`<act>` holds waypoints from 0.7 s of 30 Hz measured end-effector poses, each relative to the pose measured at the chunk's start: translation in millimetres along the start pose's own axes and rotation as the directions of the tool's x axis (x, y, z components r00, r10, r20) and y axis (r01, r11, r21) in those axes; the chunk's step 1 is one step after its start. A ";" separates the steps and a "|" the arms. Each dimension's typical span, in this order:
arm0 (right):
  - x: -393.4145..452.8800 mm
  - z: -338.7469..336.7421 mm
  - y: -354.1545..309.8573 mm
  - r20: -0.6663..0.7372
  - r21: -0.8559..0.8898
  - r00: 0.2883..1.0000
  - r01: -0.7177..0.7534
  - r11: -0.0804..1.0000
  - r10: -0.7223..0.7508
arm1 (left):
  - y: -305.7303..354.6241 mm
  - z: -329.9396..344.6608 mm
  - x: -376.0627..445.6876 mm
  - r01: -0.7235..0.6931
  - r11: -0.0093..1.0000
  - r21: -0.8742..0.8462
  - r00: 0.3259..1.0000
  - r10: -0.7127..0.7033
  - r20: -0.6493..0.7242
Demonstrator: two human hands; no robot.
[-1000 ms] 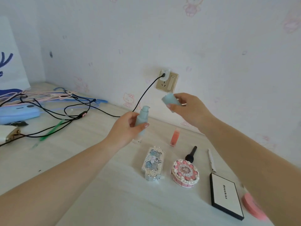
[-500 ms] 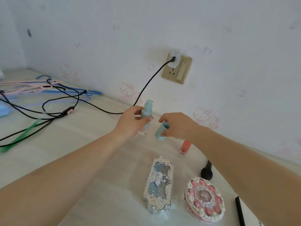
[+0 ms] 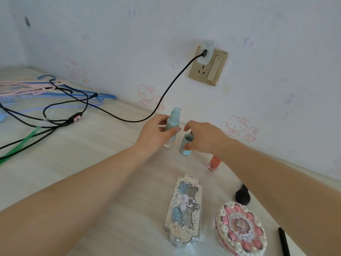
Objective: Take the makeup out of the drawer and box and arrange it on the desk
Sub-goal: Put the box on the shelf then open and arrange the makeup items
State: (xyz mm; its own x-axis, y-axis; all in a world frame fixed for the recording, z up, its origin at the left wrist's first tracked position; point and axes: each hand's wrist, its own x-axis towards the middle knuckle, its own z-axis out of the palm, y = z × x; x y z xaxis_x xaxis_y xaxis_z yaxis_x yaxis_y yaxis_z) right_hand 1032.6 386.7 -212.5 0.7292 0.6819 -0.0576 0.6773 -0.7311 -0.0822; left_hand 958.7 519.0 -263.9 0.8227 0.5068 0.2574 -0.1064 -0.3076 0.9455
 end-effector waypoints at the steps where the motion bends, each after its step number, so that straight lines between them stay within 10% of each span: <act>1: -0.2 0.2 -0.2 -0.001 -0.002 1.000 0.002 1.000 -0.002 | -0.1 0.6 -0.1 0.002 1.000 -0.004 1.000 -0.002 0.002; 13: -39.1 -47.2 34.3 0.051 0.010 0.996 -0.078 0.997 0.078 | 19.3 -4.6 -36.6 -0.121 0.976 -0.183 0.976 0.082 -0.204; 21: -68.0 -26.9 43.3 -0.004 0.047 0.997 -0.074 0.996 0.074 | 27.6 13.2 -86.7 -0.116 0.983 -0.144 0.993 0.119 0.011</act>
State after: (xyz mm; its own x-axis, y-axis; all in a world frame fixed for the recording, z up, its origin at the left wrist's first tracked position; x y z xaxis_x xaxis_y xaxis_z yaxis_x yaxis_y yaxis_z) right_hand 1015.0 308.1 -185.5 0.7778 0.6256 -0.0594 0.6161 -0.7778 -0.1245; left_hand 891.8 455.9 -262.8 0.8102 0.4577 0.3662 -0.2809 -0.2451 0.9279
